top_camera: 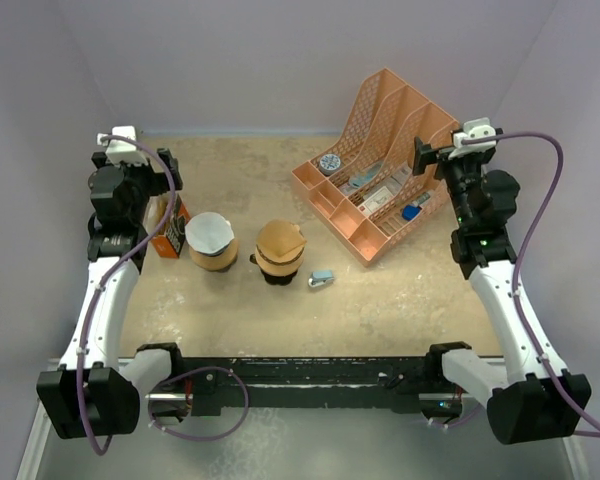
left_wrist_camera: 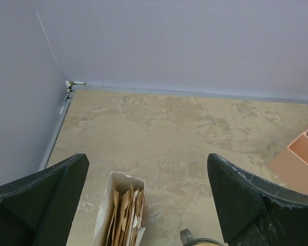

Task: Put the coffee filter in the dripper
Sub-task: Reset both arms

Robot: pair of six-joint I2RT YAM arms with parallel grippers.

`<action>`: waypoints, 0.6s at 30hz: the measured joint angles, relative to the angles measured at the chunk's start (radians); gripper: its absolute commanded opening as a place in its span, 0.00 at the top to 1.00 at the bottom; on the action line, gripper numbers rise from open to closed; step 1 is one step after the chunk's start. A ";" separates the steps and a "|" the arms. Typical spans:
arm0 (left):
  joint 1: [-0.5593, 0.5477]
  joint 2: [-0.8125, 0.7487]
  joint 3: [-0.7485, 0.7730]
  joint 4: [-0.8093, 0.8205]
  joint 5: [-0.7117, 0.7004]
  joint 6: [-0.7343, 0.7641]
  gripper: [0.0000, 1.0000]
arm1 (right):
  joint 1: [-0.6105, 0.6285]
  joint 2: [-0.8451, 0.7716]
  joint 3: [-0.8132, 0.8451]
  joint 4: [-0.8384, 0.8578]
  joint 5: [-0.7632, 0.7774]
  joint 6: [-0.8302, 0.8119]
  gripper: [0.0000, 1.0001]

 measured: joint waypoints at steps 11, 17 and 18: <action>0.000 -0.048 -0.033 -0.045 0.013 0.042 0.00 | 0.000 -0.051 -0.053 0.025 0.033 -0.034 0.00; 0.000 -0.063 -0.033 -0.090 0.009 0.068 0.00 | 0.000 -0.078 -0.053 0.026 0.033 -0.046 0.00; 0.000 -0.069 -0.033 -0.098 0.008 0.072 0.00 | -0.001 -0.079 -0.053 0.025 0.033 -0.047 0.00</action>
